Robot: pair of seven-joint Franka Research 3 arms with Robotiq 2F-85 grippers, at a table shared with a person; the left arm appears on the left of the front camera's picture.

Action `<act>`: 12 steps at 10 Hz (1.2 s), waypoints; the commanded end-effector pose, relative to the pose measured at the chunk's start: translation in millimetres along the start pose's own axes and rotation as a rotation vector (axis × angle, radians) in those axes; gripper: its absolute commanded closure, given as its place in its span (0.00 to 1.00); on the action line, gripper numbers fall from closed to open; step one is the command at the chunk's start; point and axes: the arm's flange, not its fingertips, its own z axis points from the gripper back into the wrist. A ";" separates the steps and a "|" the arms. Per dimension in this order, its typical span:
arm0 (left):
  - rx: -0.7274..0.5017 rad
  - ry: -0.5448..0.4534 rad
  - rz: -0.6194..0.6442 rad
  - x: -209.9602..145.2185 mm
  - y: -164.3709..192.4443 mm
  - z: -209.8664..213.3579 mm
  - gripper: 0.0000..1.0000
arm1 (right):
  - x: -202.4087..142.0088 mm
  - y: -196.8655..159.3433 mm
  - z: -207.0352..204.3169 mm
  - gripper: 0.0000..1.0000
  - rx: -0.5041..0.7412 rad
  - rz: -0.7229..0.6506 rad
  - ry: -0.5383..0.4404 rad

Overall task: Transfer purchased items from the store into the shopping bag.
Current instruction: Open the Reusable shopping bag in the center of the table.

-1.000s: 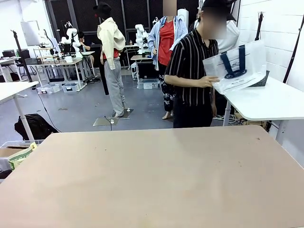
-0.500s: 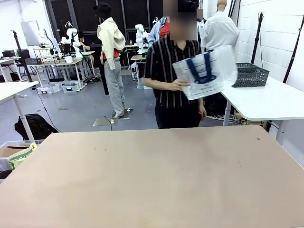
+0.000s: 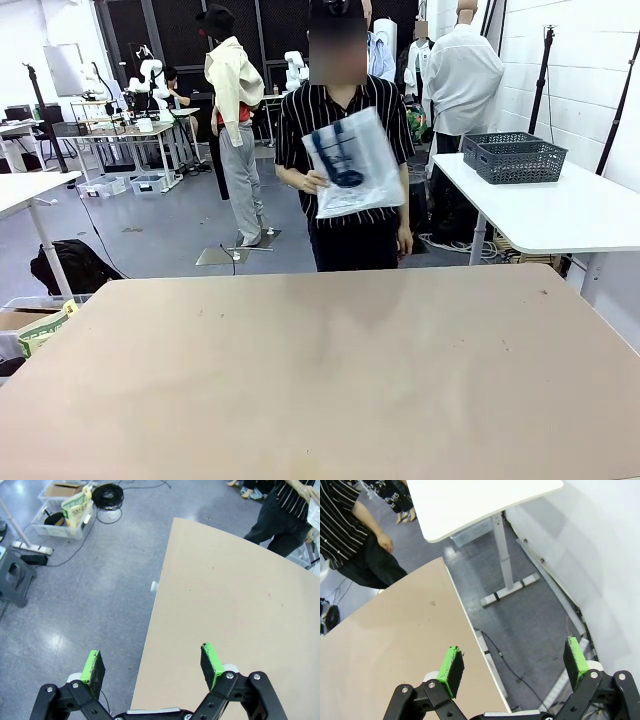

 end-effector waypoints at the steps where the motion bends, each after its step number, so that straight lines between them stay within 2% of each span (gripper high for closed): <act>1: 0.011 0.002 -0.003 -0.2 0.6 0.5 0.00 | -1.2 -1.3 -1.5 0.00 -0.009 0.006 0.006; 12: 0.011 0.002 -0.003 -0.2 0.6 0.5 0.00 | -1.2 -1.3 -1.5 0.00 -0.009 0.006 0.006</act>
